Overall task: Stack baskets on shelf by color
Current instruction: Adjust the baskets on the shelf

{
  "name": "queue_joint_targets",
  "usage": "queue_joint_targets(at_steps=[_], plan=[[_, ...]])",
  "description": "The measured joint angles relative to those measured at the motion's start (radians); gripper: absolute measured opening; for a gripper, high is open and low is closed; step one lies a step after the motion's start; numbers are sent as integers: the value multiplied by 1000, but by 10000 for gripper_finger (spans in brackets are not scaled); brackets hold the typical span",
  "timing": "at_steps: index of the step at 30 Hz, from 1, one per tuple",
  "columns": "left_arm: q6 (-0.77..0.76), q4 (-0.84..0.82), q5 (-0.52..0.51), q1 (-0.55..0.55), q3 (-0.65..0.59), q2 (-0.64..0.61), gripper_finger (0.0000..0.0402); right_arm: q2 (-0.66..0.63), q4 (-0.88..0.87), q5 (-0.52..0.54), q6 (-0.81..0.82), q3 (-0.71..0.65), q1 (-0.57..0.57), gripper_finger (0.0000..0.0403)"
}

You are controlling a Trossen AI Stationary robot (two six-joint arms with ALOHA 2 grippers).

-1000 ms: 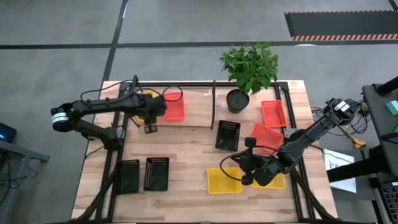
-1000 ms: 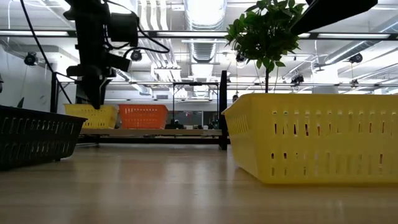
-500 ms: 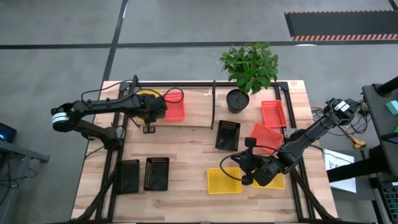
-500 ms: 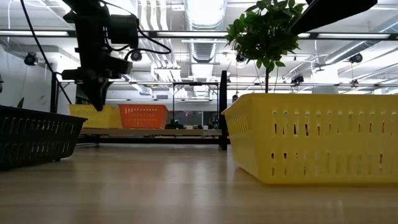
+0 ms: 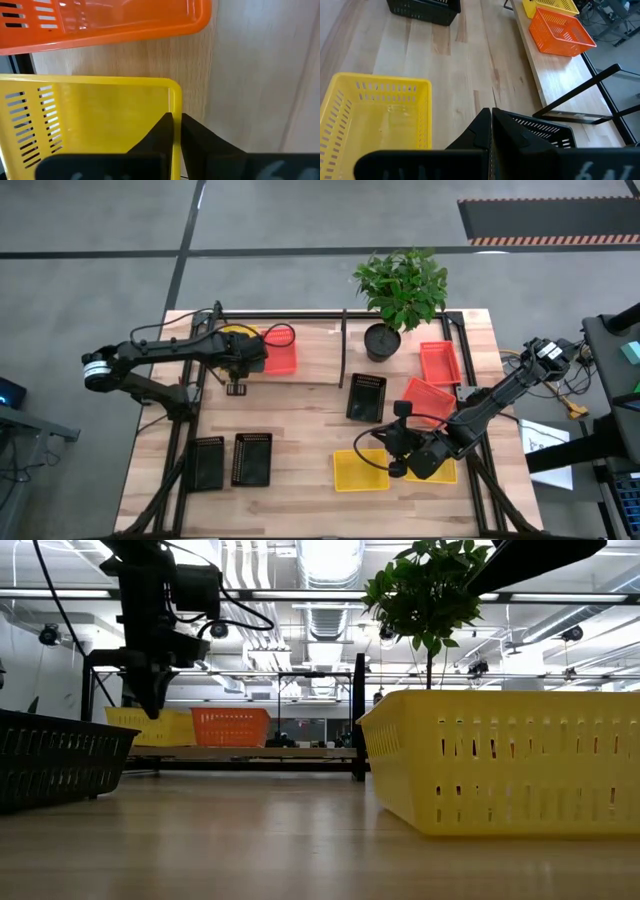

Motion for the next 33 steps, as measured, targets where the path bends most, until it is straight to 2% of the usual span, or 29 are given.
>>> queue_joint_targets(at_steps=[5,20,33], plan=[[0,0,1,0,0,0,14,0,0,0,0,0,0,9],[0,-3,3,0,1,-2,62,0,0,-1,1,0,0,9],[0,-27,-2,0,75,-3,64,0,-1,-1,2,0,0,9]])
